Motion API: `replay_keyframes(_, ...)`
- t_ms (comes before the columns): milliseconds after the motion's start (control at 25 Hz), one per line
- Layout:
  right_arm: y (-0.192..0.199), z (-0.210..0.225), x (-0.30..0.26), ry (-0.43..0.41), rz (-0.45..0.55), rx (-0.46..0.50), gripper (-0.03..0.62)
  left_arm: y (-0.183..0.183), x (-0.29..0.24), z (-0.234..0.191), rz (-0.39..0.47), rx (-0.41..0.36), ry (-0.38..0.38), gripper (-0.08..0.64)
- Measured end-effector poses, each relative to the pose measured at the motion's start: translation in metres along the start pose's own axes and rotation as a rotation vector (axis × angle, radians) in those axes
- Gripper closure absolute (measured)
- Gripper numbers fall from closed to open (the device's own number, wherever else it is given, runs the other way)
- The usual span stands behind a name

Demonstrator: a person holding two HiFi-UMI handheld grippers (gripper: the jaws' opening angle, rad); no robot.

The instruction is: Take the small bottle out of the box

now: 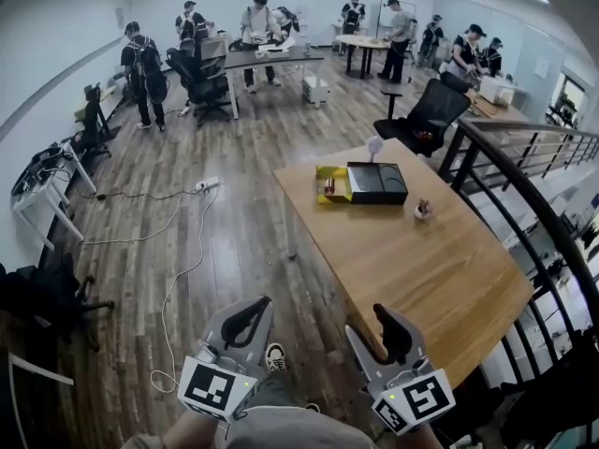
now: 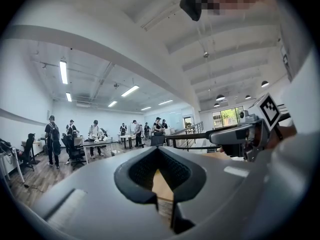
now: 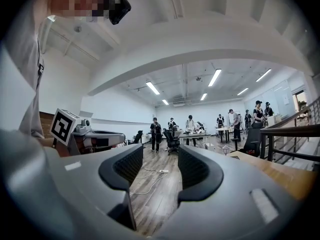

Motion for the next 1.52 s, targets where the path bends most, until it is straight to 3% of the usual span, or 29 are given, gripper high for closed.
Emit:
replay_keyframes(360, 0.015, 0.032, -0.078, 0.007, -0.071, -0.003, 0.388, -0.013, -0.055, -0.062, 0.003, 0.002, -0.02, 0.56)
replay_keyframes(480, 0.02, 0.04, -0.109, 0.005, -0.092, -0.004, 0.388, -0.016, -0.071, -0.093, 0.023, -0.035, -0.025, 0.56)
replay_keyframes(800, 0.024, 0.064, -0.197, 0.024, -0.151, -0.028, 0.388, -0.037, -0.118, -0.172, 0.015, -0.029, -0.041, 0.56)
replay_keyframes(1520, 0.046, 0.13, -0.37, 0.142, -0.263, -0.031, 0.388, -0.058, -0.209, -0.338, 0.01, -0.019, -0.069, 0.56)
Point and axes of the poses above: the fingertips, and each gripper's own axes: x backward along the fingers, z to its right, y out of its underside, the point moved 8 cm from there along x, backward along the fingers, and after that the axes turned 15 degrees about x, right-handed, at the moved point
